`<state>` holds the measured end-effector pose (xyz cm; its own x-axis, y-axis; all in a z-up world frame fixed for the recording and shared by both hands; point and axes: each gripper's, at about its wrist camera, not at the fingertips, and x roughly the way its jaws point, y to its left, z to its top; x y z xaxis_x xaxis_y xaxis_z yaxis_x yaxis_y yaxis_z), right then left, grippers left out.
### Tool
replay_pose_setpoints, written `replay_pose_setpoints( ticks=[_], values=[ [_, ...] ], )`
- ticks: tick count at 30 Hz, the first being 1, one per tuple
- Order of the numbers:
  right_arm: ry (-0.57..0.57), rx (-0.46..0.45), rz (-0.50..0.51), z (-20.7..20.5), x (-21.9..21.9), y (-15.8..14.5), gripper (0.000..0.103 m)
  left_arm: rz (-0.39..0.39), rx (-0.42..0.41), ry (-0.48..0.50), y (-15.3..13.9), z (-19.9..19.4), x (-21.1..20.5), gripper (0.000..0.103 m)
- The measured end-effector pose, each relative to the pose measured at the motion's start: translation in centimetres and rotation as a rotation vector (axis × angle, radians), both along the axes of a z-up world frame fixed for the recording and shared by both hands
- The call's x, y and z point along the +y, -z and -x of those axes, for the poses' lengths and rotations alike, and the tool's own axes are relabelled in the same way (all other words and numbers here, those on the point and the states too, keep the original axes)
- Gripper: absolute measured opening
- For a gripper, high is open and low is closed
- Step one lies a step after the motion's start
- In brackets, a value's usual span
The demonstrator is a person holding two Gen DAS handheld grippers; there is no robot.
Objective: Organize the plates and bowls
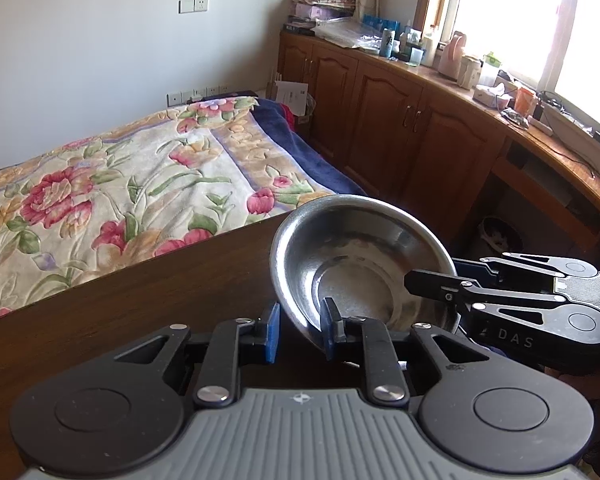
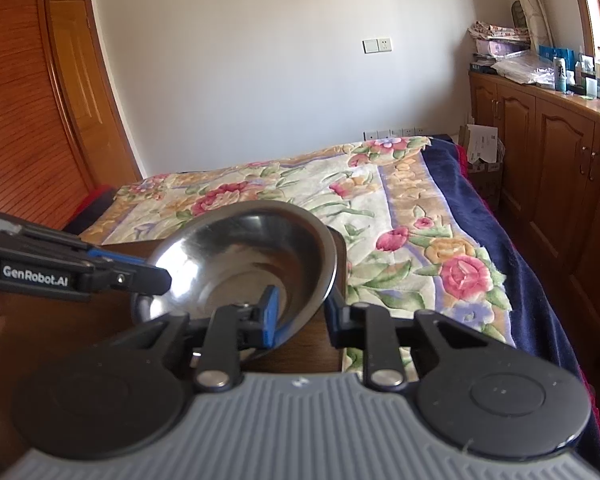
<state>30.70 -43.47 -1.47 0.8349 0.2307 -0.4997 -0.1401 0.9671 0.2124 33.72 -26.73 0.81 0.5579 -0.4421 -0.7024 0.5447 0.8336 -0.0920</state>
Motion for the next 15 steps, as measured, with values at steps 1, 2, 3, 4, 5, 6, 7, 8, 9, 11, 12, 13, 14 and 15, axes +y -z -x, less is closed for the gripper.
replay_pose_setpoints(
  ticks=[1,2,3,4,5,6,7,8,9,11,12,13,14,15],
  values=[
    [0.0,-0.001,0.0,0.1,0.0,-0.1,0.027,0.003,-0.003,-0.001,-0.2,0.2,0.1,0.023],
    [0.0,-0.003,-0.001,0.2,0.0,-0.2,0.027,0.006,-0.006,-0.001,-0.4,0.3,0.3,0.023],
    [-0.001,-0.005,-0.002,0.3,0.1,-0.3,0.027,0.007,-0.009,-0.001,-0.5,0.5,0.4,0.023],
    [-0.003,-0.007,-0.002,0.4,0.1,-0.5,0.027,0.009,-0.012,0.0,-0.7,0.7,0.5,0.023],
    [-0.004,-0.01,-0.003,0.6,0.2,-0.6,0.027,0.011,-0.014,0.001,-0.9,0.8,0.7,0.023],
    [-0.005,-0.012,-0.005,0.7,0.3,-0.8,0.027,0.013,-0.017,0.001,-1.0,0.9,0.9,0.023],
    [-0.006,-0.014,-0.007,0.8,0.4,-0.9,0.027,0.015,-0.019,0.0,-1.3,1.1,1.0,0.023],
    [-0.007,-0.017,-0.007,1.0,0.5,-1.1,0.027,0.015,-0.023,0.0,-1.5,1.3,1.1,0.023],
    [-0.008,-0.02,-0.006,1.2,0.6,-1.3,0.027,0.015,-0.03,0.0,-1.7,1.5,1.3,0.023],
    [-0.009,-0.029,-0.004,1.6,0.9,-1.7,0.027,0.017,-0.043,0.0,-2.2,2.0,1.6,0.023],
    [-0.01,-0.033,-0.003,1.8,1.0,-2.0,0.027,0.019,-0.048,0.001,-2.4,2.2,1.8,0.023],
    [-0.011,-0.038,-0.004,2.0,1.1,-2.2,0.027,0.021,-0.054,0.002,-2.7,2.6,2.0,0.023],
    [-0.011,-0.043,-0.004,2.3,1.2,-2.4,0.027,0.023,-0.06,0.003,-3.0,2.9,2.2,0.023],
    [-0.012,-0.048,-0.004,2.5,1.3,-2.7,0.027,0.026,-0.066,0.004,-3.3,3.3,2.4,0.023]
  ],
)
